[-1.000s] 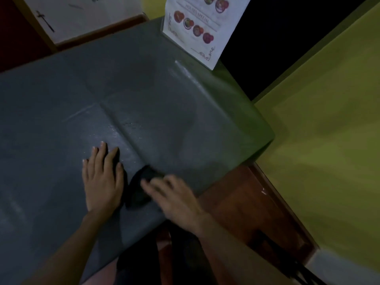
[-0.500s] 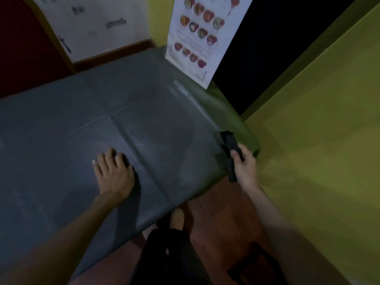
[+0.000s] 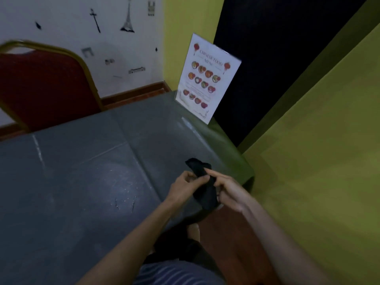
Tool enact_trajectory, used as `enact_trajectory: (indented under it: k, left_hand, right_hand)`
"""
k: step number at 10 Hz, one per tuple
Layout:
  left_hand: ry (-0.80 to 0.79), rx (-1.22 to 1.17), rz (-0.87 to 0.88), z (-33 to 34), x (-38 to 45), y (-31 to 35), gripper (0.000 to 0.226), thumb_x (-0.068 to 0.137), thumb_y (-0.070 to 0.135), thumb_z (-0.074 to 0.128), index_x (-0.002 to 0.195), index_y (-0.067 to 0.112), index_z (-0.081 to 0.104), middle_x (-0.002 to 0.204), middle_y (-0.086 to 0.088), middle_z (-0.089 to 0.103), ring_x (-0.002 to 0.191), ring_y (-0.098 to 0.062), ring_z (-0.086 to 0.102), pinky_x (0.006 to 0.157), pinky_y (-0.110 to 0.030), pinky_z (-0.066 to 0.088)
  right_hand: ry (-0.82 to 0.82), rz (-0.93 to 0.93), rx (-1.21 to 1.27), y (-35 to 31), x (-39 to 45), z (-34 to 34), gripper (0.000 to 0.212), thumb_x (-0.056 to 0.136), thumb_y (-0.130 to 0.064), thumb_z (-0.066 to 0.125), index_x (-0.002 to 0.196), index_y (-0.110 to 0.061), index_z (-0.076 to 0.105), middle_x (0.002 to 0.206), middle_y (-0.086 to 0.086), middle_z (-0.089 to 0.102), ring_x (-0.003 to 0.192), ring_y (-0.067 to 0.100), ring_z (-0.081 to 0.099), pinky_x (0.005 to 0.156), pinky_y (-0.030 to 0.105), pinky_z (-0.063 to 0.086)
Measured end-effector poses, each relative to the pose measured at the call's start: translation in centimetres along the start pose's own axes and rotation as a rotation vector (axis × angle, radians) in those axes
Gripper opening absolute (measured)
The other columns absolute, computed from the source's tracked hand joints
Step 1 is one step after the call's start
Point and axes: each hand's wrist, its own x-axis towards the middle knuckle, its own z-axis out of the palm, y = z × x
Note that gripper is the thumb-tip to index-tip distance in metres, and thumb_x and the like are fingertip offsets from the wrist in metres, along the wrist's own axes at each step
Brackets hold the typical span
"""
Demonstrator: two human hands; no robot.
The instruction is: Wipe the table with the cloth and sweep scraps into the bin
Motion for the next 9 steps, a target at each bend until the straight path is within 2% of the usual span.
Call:
enact_trajectory:
  k: [1,2,3,4,5,6,7,8,9]
  left_hand:
    - [-0.003,-0.115,-0.046,1.4,1.6,-0.1,0.047,0.075,0.027,0.081,0.112,0.025,0.052,0.102,-0.011,0.070,0.099,-0.028,0.069,0.089,-0.047,0.057]
    - [0.138,-0.285,-0.044,2.8,3.1,-0.1,0.042,0.086,-0.004,0.069,0.114,0.021,0.050,0.098,-0.018,0.070,0.090,-0.032,0.070,0.080,-0.052,0.059]
    - [0.304,-0.334,-0.043,4.4,4.2,-0.6,0.040,0.091,-0.006,0.062,0.115,0.023,0.049,0.100,-0.014,0.068,0.088,-0.027,0.069,0.079,-0.053,0.060]
    - [0.407,-0.203,-0.063,6.4,5.3,-2.0,0.036,0.093,0.001,0.062,0.119,0.022,0.046,0.109,-0.014,0.063,0.093,-0.023,0.066,0.083,-0.043,0.059]
    - [0.517,0.138,-0.021,8.1,5.5,-3.6,0.033,0.092,0.004,0.065,0.122,0.008,0.051,0.123,-0.016,0.051,0.107,-0.028,0.057,0.097,-0.036,0.050]
    - [0.462,0.689,0.162,8.4,5.2,-5.0,0.045,0.098,0.015,0.057,0.142,0.014,0.046,0.148,-0.010,0.037,0.134,-0.030,0.034,0.107,-0.034,0.034]
    - [0.259,1.157,0.091,7.8,5.3,-5.6,0.056,0.105,0.032,0.038,0.158,0.027,0.018,0.166,0.003,0.013,0.152,-0.028,0.009,0.122,-0.045,0.009]
    - [0.167,1.251,0.082,7.0,5.3,-4.9,0.062,0.104,0.026,0.040,0.159,0.026,0.013,0.167,0.000,0.010,0.153,-0.031,0.000,0.123,-0.047,-0.001]
    - [0.172,1.239,0.105,5.2,5.1,-3.4,0.060,0.102,0.020,0.040,0.158,0.023,0.017,0.167,-0.004,0.008,0.153,-0.031,-0.006,0.123,-0.048,-0.005]
  right_hand:
    - [-0.003,-0.056,-0.292,-2.0,1.5,-1.6,0.063,0.086,0.012,0.030,0.130,-0.023,0.060,0.141,0.008,0.051,0.129,0.021,0.050,0.111,0.036,0.041]
    - [0.092,-0.235,-0.789,-3.7,4.1,-3.3,0.060,0.092,0.009,0.036,0.133,-0.030,0.057,0.148,-0.002,0.036,0.135,0.014,0.036,0.102,0.014,0.037]
    - [0.098,-0.326,-0.979,-4.4,7.0,-5.4,0.057,0.095,0.009,0.038,0.136,-0.026,0.054,0.149,-0.001,0.033,0.137,0.016,0.035,0.094,-0.002,0.032]
    - [-0.001,-0.343,-1.189,-3.7,9.4,-7.4,0.059,0.095,0.013,0.039,0.142,-0.022,0.046,0.153,0.003,0.031,0.140,0.021,0.033,0.113,0.020,0.030]
    - [0.098,-0.303,-1.448,-2.6,10.3,-9.1,0.062,0.096,0.008,0.042,0.145,-0.028,0.039,0.157,0.006,0.025,0.136,0.029,0.032,0.114,0.033,0.031]
    - [0.262,-0.450,-1.709,-1.4,9.4,-9.5,0.060,0.092,-0.003,0.053,0.145,-0.028,0.040,0.158,0.004,0.023,0.132,0.028,0.031,0.107,0.040,0.036]
    - [0.101,-0.472,-1.892,-0.4,8.5,-9.4,0.053,0.096,-0.024,0.049,0.147,-0.025,0.034,0.160,0.001,0.020,0.141,0.027,0.024,0.109,0.044,0.032]
    - [-0.002,-0.363,-1.980,-0.9,8.5,-9.3,0.056,0.099,-0.033,0.041,0.151,-0.024,0.023,0.163,0.000,0.008,0.148,0.025,0.009,0.116,0.045,0.018]
    - [0.029,-0.416,-1.901,-3.2,8.6,-7.4,0.053,0.098,-0.033,0.042,0.149,-0.025,0.028,0.162,0.002,0.010,0.148,0.027,0.006,0.118,0.045,0.015]
